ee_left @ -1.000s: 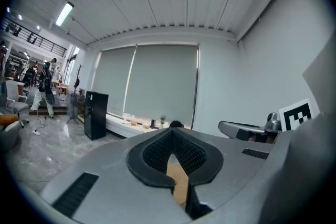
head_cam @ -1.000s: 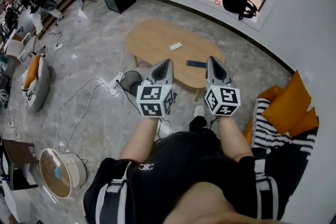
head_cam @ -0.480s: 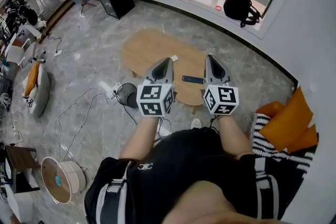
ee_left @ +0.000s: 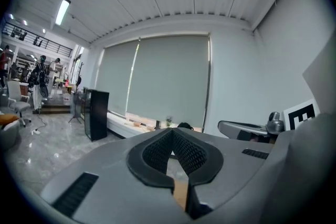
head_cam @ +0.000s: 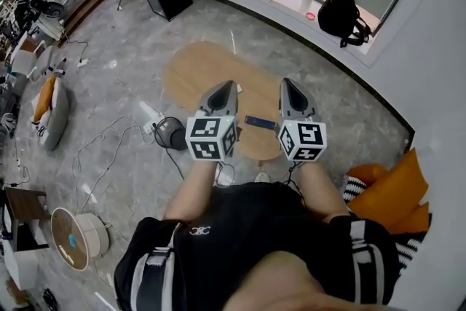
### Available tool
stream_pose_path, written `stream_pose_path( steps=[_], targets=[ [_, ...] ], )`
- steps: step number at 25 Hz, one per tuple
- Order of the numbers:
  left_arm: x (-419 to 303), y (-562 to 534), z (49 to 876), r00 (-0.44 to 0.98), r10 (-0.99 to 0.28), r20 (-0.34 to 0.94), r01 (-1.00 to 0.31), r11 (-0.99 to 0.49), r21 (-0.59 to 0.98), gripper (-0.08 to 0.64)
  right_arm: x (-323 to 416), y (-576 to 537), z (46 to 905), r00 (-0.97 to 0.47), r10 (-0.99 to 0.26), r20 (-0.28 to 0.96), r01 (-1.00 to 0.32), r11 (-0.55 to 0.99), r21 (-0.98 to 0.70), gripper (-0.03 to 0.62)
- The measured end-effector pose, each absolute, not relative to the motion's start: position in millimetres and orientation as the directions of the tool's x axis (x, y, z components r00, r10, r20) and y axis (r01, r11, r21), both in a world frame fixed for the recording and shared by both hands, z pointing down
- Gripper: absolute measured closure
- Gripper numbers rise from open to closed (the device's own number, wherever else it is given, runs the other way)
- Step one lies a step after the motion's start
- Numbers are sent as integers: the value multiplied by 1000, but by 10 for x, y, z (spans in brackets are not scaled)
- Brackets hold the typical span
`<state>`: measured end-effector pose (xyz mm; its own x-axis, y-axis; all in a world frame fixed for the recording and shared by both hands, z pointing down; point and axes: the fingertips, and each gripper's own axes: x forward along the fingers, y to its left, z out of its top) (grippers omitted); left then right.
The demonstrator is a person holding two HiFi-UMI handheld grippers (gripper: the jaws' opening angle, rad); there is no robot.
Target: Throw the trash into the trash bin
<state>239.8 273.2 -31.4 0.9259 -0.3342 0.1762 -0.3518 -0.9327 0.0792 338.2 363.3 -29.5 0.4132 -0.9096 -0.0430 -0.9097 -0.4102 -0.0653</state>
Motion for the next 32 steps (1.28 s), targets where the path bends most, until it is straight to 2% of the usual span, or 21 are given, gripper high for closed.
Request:
stream_pose_path(
  steps=[11, 17, 23, 28, 32],
  targets=[
    [2782, 2560, 27, 919, -312, 240, -341, -935, 92, 548, 3775, 3421, 33, 384, -923, 38, -922, -385, -48, 581],
    [2896, 2354, 327, 904, -319, 284, -359, -927, 103, 548, 3883, 3189, 351, 310, -945, 107, -951, -306, 50, 581],
    [2844, 2321, 823, 881, -306, 362, -377, -914, 146, 548, 3916, 3089, 994, 182, -941, 284, -981, -155, 115, 580],
    [2794, 2277, 1411, 844, -303, 443, -426, -881, 209, 548, 3808, 2942, 1667, 37, -903, 428, -998, -8, 69, 575],
    [2776, 2208, 2034, 805, -294, 515, -456, -862, 221, 548, 3708, 2792, 2321, -68, -849, 524, -995, 99, 31, 508]
  ],
)
